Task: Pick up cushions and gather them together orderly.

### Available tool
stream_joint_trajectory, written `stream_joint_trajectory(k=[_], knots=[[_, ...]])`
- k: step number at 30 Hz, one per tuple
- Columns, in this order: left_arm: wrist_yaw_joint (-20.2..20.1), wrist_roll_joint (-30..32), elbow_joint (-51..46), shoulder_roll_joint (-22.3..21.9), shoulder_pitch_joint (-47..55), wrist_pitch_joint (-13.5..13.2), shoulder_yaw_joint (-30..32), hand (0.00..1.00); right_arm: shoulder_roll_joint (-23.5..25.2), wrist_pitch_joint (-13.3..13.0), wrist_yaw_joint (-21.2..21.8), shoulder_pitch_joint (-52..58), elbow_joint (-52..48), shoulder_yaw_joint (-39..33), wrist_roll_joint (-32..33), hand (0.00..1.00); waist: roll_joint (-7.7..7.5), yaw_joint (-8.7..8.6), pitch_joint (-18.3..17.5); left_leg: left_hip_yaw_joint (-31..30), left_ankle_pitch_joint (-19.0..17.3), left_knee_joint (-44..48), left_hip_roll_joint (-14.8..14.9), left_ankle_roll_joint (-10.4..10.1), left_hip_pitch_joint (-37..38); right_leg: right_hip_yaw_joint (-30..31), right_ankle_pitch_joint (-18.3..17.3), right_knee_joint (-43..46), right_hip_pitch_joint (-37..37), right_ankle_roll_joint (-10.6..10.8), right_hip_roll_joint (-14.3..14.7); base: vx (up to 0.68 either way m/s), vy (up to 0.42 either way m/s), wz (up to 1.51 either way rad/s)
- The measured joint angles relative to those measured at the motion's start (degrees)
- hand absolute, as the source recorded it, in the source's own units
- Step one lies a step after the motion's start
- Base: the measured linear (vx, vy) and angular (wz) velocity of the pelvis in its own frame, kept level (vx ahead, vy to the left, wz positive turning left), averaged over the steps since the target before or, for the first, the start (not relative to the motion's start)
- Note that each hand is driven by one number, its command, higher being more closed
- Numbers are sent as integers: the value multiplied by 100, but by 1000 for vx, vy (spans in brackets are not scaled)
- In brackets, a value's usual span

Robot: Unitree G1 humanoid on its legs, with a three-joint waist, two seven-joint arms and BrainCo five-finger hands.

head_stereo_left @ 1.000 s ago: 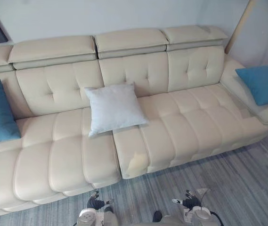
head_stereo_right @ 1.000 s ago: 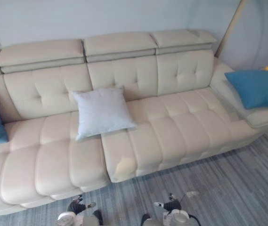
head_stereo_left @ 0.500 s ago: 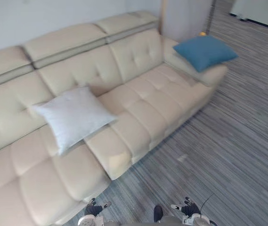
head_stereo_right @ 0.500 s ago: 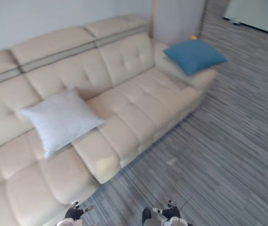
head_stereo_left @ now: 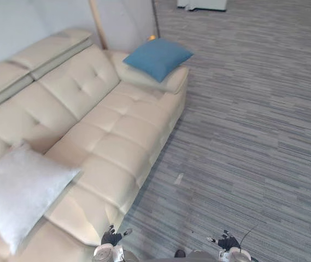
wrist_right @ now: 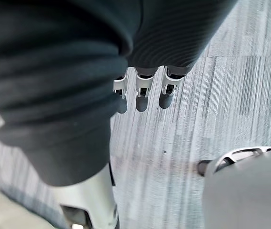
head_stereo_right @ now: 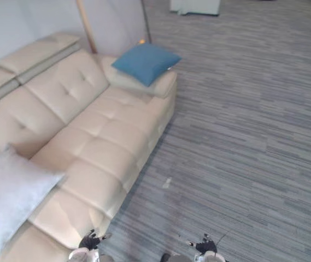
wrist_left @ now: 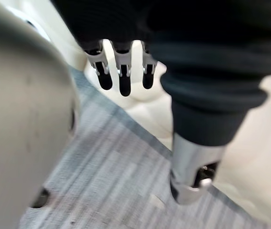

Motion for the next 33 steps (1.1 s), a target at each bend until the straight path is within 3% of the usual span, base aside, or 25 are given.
stream_joint_trajectory(k=[3, 5, 6, 8, 10, 11, 12, 14, 17, 19, 20, 21, 22, 23, 24, 26, 27, 29, 31, 33], knots=[[6, 0, -59, -48, 4, -2, 74, 0, 83, 4, -10, -7, -12, 7, 3, 0, -6, 32, 1, -525, 70, -1547, -541, -35, -261, 504, -102, -18, 66, 160, -5, 222, 170, -86], [5, -3, -45, -61, 12, -3, 71, 0, 78, 5, -8, -13, -1, 8, -6, 0, -4, 65, -21, -911, 610, -2279, -800, 6, -170, 837, -212, 0, 84, 342, 5, 313, 251, -98], [1, -2, -38, 20, 49, 3, 91, 0, 149, 6, -10, 10, -4, 10, -18, 0, -111, 173, -140, -685, 631, -2348, -886, 72, -22, 1094, -259, -29, 90, 494, -113, 360, 248, -98], [-1, -2, -38, 98, 47, 2, 89, 0, 289, 4, -5, 82, -7, 4, -36, 0, -321, 211, -247, -259, 409, -2406, -963, 112, 185, 1190, -272, 186, 54, 691, -335, 491, 245, -92], [-3, -3, 72, 123, 18, 9, 7, 0, 271, 0, -3, 75, -8, 5, -55, 0, -325, 248, -229, -25, 307, -2658, -1038, 155, 709, 1066, -201, 1325, -282, 895, -497, 375, 176, -72], [-3, -3, 115, 130, 5, 15, -65, 0, 240, -6, -2, 66, -4, 4, -84, 0, -290, 243, -208, 20, 289, -2822, -1061, 187, 954, 947, -100, 1952, -503, 1116, -588, 326, 160, -41], [-3, -2, 201, 163, -20, 16, -257, 0, 204, -26, 8, 59, 0, 4, -118, 0, -226, 189, -166, 77, 282, -3107, -1111, 199, 1340, 642, -153, 2723, -826, 1205, -778, 379, 160, -15], [-1, -4, 312, 216, -122, 14, -568, 0, 187, -39, 9, -20, 22, 34, -145, 0, -210, 99, -167, 79, 284, -3580, -1102, 194, 1832, -177, -378, 2913, -1180, 865, -1055, 339, 80, 5], [-1, 1, 338, 208, -185, 17, -704, 0, 130, -43, 11, -158, 28, 38, -142, 0, -132, -34, -117, 69, 274, -3905, -994, 141, 2079, -496, -293, 2017, -1654, 827, -1001, 295, -61, 7], [4, 3, 419, 232, -270, 18, -797, 0, 27, -39, 9, -274, 21, 43, -142, 0, -14, -73, -6, 86, 261, -4021, -853, 76, 2246, -545, 152, 1218, -1904, 761, -827, 318, -128, 4], [1, 6, 422, 332, -305, 13, -911, 0, 22, -40, 7, -294, 20, 43, -141, 0, -103, -120, 56, 66, 269, -4061, -892, 54, 2382, -501, 715, 476, -1919, 743, -780, 398, -202, 17], [0, 10, 430, 408, -298, 14, -932, 0, 34, -40, 11, -283, 46, 33, -137, 0, -248, -142, 108, 30, 211, -4088, -960, -69, 2595, -288, 1520, 195, -1882, 548, -775, 514, -277, 12], [13, 25, 477, 362, -325, 18, -903, 0, -48, -42, 11, -306, 50, -2, -144, 0, -133, -158, 138, -4, 172, -4098, -833, -152, 2740, -296, 1407, 382, -1853, 382, -649, 513, -306, -12], [4, 104, 512, 299, -287, 6, -861, 0, -149, -41, 4, -324, 61, 0, -147, 0, -7, -117, 125, -59, 283, -3946, -685, -331, 2761, -307, 993, 745, -1929, 362, -575, 413, -270, -19], [5, 120, 518, 243, -287, 7, -848, 0, -142, -42, 19, -325, 63, -19, -141, 0, 46, -131, 131, -149, 307, -3678, -593, -371, 2695, -318, 769, 901, -1925, 335, -539, 385, -313, -18], [-3, 122, 457, 98, -258, 13, -600, 0, -140, -15, 10, -311, 36, 9, -139, 0, 108, -140, 166, -518, 408, -1755, -158, -390, 2000, -341, 452, 882, -1556, 260, -338, 414, -347, 0], [-21, 115, 275, 29, -197, 14, -516, 0, -133, 8, 5, -272, 25, 57, -139, 0, 131, -129, 191, -837, 717, -305, 122, -295, 1410, -342, 350, 745, -1218, 170, -173, 413, -260, -5], [-51, 101, -5, -12, -126, -2, -347, 0, -119, 16, -5, -260, 19, 256, -138, 0, 99, -18, 257, -906, 680, 1263, 400, -355, 768, -292, 163, 563, -684, -18, 18, 421, -163, -28], [-74, 90, -212, 43, -47, -6, -346, 0, 10, 25, -5, -245, 16, 289, -129, 0, 8, 6, 264, -608, 532, 1480, 320, -317, 175, -182, 17, 224, -125, -25, 43, 355, -106, -28], [-76, 71, -287, 8, -39, -26, -238, 0, 72, 48, -4, -256, 0, 251, -130, 0, 6, 68, 261, -144, 353, 634, 203, -119, -245, -62, 50, -140, 215, 141, 40, 419, -48, -29]])
